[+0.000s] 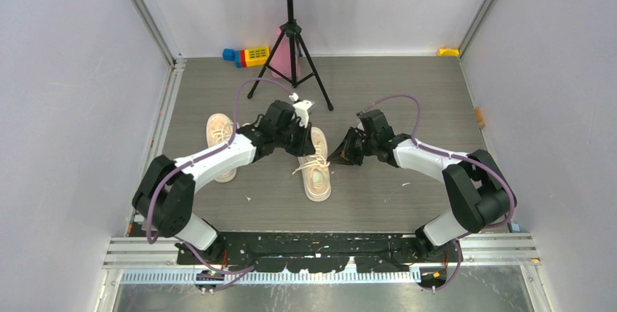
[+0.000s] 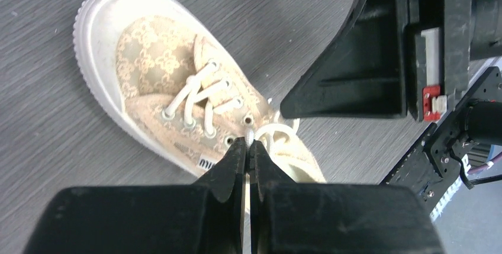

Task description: Tie the shoes

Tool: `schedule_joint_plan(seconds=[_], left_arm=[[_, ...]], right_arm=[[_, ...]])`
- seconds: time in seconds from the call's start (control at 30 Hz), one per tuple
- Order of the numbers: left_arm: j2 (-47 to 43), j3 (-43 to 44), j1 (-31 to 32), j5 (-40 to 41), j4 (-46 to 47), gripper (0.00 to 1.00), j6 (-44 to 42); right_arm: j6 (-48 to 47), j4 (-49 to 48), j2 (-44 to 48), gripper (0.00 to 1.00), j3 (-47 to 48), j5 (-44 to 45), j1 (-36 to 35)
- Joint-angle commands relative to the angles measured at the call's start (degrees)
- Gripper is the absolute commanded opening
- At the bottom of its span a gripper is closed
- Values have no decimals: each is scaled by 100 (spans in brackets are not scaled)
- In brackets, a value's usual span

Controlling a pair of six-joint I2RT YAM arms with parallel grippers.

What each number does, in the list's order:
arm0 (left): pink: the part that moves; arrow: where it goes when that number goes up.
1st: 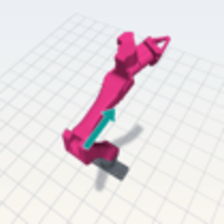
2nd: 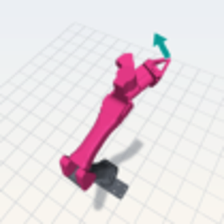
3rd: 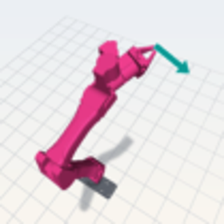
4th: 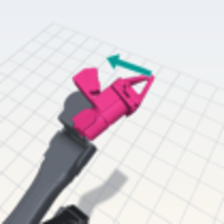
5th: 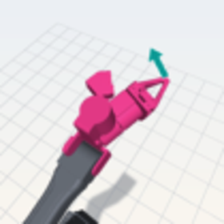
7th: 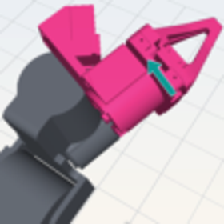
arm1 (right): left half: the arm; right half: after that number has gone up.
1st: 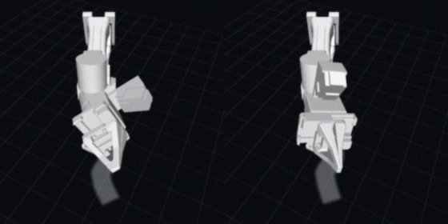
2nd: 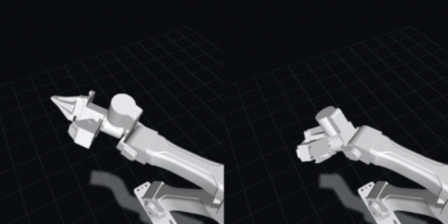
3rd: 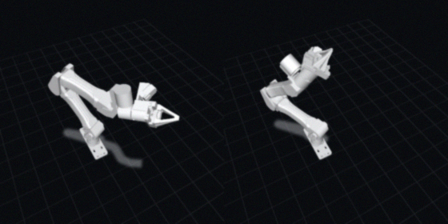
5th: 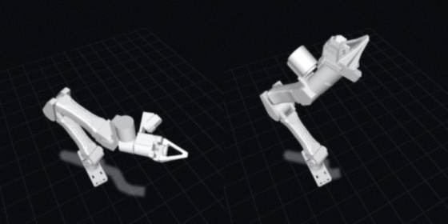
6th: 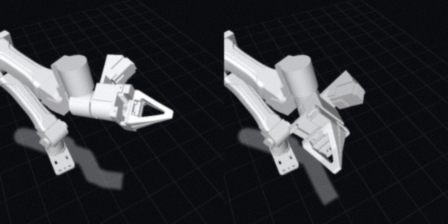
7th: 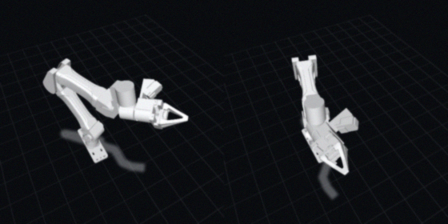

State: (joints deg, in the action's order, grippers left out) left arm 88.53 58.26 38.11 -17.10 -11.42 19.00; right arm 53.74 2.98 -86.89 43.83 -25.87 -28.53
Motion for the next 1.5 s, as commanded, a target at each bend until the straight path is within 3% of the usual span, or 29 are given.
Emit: schedule_joint_plan(seconds=[0.0, 0.47, 0.87, 1.47], left_arm=[[-440, -391, -35, 245, 129, 0, -14], [-643, -929, -67, 773, 45, 0, -70], [-336, -849, -58, 2118, -547, 0, -44], [395, -561, 110, 3484, -1650, 0, 545]], right_arm=[[-28, 109, 182, 0, 74, 250, -35], [-570, 1352, 448, 0, 225, 1389, -183], [-933, 2828, 69, 0, 902, 3319, -586], [-896, 3760, -762, 0, 1365, 4993, -1081]])
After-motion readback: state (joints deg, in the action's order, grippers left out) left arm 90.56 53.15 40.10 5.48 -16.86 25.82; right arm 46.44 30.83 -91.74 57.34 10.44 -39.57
